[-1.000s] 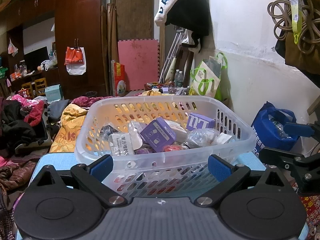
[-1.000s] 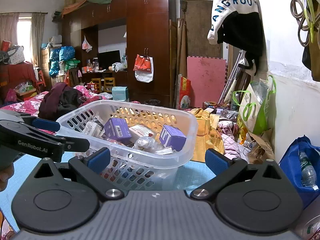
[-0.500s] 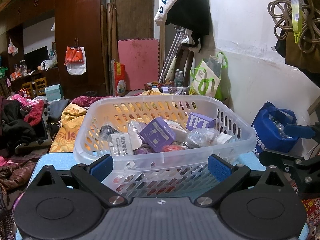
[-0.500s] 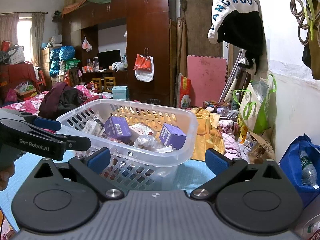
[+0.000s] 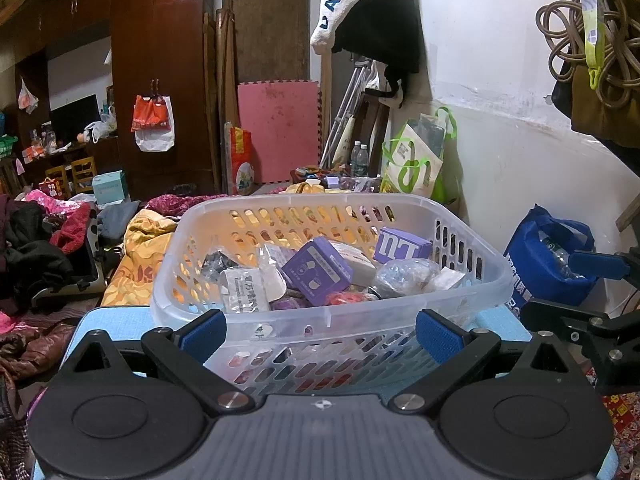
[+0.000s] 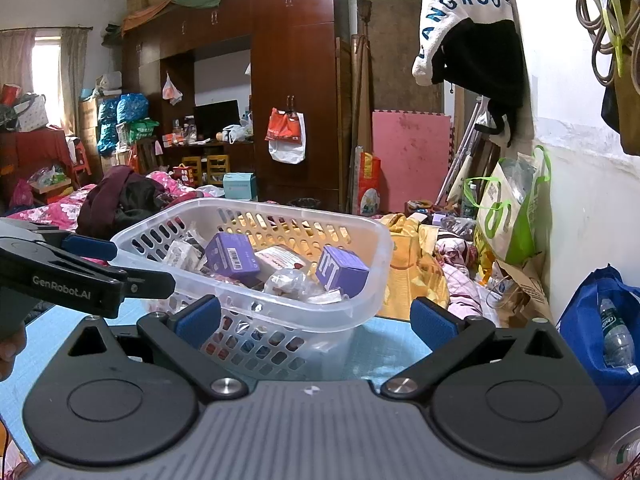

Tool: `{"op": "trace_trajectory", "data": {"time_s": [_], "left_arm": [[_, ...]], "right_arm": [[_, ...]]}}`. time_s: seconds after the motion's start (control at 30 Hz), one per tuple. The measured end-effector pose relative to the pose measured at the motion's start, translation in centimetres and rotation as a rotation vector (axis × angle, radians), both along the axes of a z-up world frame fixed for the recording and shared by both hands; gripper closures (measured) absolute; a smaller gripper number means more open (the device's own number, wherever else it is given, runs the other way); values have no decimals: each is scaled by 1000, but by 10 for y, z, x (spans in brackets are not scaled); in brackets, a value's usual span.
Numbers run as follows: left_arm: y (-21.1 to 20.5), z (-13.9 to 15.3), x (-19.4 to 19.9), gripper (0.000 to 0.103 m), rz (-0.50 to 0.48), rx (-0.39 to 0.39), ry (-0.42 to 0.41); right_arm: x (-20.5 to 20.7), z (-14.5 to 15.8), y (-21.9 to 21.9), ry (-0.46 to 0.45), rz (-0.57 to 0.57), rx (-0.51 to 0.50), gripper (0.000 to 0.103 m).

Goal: Organize objects

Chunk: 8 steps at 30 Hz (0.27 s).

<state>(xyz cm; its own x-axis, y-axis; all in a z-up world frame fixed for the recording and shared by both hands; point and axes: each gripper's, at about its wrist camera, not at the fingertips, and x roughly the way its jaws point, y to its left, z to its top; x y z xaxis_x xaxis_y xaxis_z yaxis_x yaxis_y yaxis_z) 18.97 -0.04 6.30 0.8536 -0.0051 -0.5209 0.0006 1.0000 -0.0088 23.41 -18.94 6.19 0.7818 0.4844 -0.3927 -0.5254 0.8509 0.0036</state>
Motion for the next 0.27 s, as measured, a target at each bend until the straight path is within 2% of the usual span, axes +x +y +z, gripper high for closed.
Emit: {"op": "trace_trajectory", "data": {"time_s": [0.27], "left_arm": [[-2, 2, -3, 1, -7, 11, -17]], "right_arm": [[0, 0, -1, -1, 1, 0, 0]]}}
